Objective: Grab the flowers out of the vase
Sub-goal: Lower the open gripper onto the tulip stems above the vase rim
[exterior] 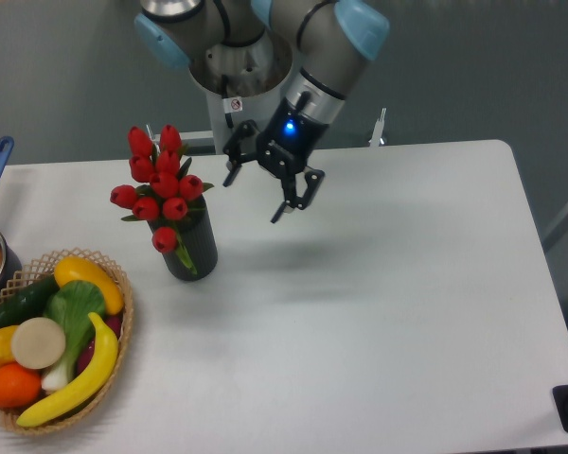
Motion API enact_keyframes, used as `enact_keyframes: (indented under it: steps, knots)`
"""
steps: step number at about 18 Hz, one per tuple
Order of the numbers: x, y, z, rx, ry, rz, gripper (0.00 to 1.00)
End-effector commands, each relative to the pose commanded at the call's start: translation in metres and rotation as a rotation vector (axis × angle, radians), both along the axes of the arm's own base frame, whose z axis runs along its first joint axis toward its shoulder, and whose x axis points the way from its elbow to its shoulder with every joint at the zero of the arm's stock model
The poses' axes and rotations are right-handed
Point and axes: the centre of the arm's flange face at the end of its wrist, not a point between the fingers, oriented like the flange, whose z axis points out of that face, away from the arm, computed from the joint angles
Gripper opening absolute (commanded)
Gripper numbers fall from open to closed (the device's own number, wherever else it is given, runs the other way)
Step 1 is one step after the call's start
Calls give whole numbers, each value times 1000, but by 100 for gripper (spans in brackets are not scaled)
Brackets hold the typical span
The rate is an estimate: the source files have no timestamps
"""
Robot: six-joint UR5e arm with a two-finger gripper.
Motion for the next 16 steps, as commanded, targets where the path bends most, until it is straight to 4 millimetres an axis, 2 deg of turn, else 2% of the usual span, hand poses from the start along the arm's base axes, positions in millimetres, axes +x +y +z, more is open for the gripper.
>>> enact_keyframes:
  steps: [5,12,16]
  knots:
    - [37,10,-2,45,-27,-63,100]
    - [56,19,-6,70,-54,-108,100]
    - [64,18,-22,113,-53,-163,100]
